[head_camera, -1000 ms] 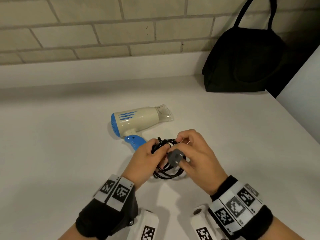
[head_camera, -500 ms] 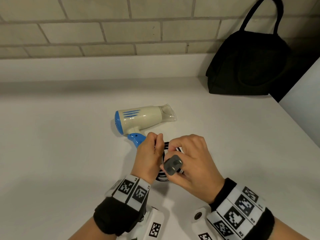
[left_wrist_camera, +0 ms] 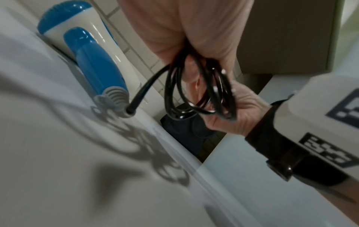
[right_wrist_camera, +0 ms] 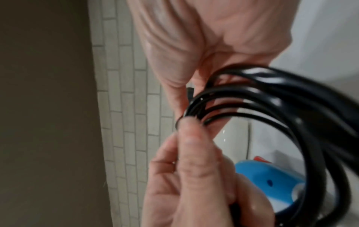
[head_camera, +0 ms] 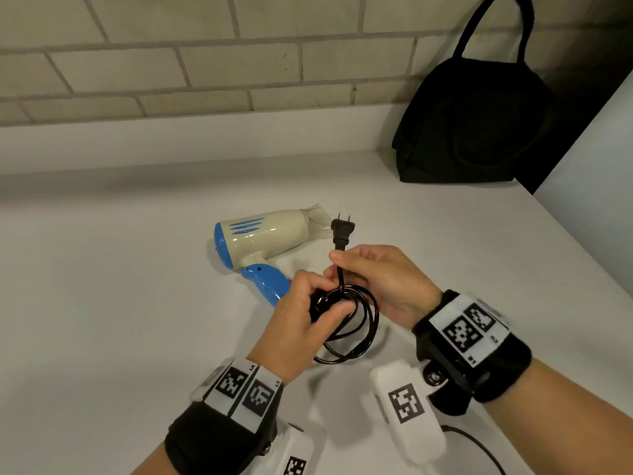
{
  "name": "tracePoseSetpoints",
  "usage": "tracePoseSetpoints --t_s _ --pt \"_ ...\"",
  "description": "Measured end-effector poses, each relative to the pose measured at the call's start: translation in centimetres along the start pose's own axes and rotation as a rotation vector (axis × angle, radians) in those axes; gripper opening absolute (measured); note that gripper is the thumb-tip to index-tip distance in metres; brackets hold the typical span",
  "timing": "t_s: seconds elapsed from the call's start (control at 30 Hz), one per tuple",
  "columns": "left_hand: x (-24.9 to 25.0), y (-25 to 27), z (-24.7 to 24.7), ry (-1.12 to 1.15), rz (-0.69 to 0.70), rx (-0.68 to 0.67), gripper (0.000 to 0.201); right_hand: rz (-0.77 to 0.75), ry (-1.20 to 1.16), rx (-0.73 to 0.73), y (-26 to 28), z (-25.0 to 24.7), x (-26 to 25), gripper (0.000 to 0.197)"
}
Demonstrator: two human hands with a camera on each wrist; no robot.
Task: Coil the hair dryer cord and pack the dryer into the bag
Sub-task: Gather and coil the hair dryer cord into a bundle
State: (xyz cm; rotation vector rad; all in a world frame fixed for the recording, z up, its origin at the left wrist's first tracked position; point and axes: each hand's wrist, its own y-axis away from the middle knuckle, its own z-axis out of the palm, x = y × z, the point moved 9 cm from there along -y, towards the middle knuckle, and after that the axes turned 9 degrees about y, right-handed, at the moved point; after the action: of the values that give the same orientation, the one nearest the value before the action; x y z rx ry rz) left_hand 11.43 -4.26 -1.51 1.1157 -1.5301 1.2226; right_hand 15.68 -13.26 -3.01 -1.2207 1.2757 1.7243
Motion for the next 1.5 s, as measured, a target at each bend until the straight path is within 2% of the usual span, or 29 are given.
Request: tracePoseSetpoints --t_s 0.1,0.17,0.27,0.33,0.4,0.43,0.53,0.6,0.73,0.87,1.0,1.13,1.4,1.5 --pt "0.2 0.4 0.7 -0.038 0.019 -0.070 0.039 0.121 -0.029 -0.026 0.2 0.0 2.1 0.014" --pt "0.4 0.4 1.1 -0.071 0.046 -0.111 0.043 0.132 -0.012 -0.031 0.4 -0.1 2.7 0.015" --pt "0.7 0.1 0.8 -0.154 0.105 -0.093 0.047 0.044 0.056 0.024 0.7 -0.7 2.0 0.013" --pt "0.9 -0.2 0.1 -0.205 0.155 -0.027 0.043 -0.050 0.178 0.070 1.3 -0.9 1.1 0.019" --pt "0.9 -0.5 -0.9 -0.230 0.170 0.055 0.040 -0.150 0.245 0.082 2.2 -0.4 0.1 0.014" --pt "0.8 -0.7 -1.2 -0.232 0.163 0.073 0.037 -0.188 0.253 0.063 2.7 0.1 -0.3 0.005" --pt "0.6 -0.8 -1.5 -0.232 0.139 0.088 0.031 -0.275 0.357 0.018 3.2 1.1 -0.6 0.027" --pt "0.6 -0.8 -1.4 -0.242 0.137 0.080 0.028 -0.320 0.444 0.053 3.3 1.1 -0.7 0.033" --pt "-0.1 -0.7 -0.8 -0.172 0.012 0.029 0.025 -0.388 0.531 0.113 3.3 0.8 -0.3 0.044" --pt "-0.3 -0.8 -1.5 -0.157 -0.006 0.100 0.035 -0.456 0.601 0.199 3.5 1.0 -0.4 0.040" --pt "-0.6 -0.8 -2.2 -0.191 -0.001 0.145 0.044 -0.399 0.604 0.284 2.7 0.2 0.3 0.038" --pt "0.0 -0.6 -2.6 -0.186 0.026 0.189 0.043 -0.244 0.628 0.264 1.7 -0.1 1.5 0.020" --pt "-0.7 -0.6 -3.3 -0.092 -0.033 0.177 0.043 -0.188 0.457 0.173 1.8 0.5 2.9 0.004" --pt "-0.2 -0.6 -3.3 -0.103 -0.022 0.180 0.044 -0.217 0.409 0.207 1.6 0.5 2.7 0.012"
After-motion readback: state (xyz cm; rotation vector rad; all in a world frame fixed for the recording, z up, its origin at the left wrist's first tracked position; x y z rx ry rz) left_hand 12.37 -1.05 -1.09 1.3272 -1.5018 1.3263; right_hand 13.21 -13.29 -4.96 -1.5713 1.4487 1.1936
